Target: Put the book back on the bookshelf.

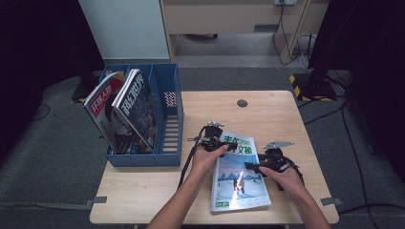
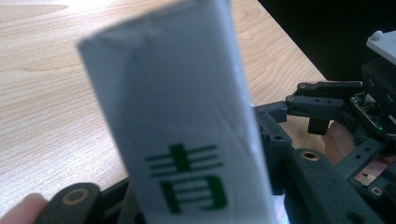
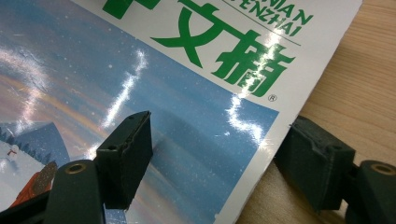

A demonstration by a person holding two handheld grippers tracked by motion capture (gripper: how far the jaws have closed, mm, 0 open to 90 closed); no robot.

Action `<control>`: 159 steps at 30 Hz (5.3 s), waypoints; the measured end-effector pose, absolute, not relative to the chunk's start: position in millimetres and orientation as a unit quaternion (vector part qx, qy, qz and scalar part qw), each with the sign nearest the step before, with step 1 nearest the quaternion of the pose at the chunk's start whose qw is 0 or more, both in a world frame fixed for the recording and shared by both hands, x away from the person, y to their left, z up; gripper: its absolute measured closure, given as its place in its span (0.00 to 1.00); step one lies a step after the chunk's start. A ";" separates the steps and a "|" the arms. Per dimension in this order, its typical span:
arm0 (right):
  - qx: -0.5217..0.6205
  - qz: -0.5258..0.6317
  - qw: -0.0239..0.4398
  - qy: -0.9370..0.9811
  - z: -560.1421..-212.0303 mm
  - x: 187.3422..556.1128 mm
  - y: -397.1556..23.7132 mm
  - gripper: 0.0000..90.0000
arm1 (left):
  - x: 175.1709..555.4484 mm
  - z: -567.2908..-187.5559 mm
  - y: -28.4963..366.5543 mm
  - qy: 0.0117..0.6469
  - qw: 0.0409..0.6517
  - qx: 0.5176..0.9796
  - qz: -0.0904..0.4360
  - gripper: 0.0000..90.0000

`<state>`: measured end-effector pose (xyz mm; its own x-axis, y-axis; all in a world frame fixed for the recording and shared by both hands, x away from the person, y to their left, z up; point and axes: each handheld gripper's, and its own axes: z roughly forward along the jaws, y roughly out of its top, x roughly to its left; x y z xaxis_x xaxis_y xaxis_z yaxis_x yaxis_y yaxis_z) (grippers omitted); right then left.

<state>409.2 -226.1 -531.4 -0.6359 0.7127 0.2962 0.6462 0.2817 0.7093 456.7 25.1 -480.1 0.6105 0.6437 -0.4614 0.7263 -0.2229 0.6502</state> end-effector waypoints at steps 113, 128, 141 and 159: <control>0.445 0.356 0.192 0.799 -537.8 412.8 -251.8 0.25 | 432.2 -331.5 109.8 0.359 0.613 0.700 0.068 0.82; 0.446 0.356 0.192 0.799 -537.8 412.8 -251.8 0.25 | 428.1 -324.2 123.6 0.365 0.627 0.684 0.078 0.82; 0.446 0.355 0.192 0.799 -537.8 412.8 -251.8 0.25 | 426.0 -317.8 137.3 0.373 0.627 0.679 0.084 0.82; 0.446 0.355 0.194 0.798 -537.9 413.0 -251.7 0.24 | 419.1 -301.9 165.4 0.382 0.629 0.669 0.106 0.82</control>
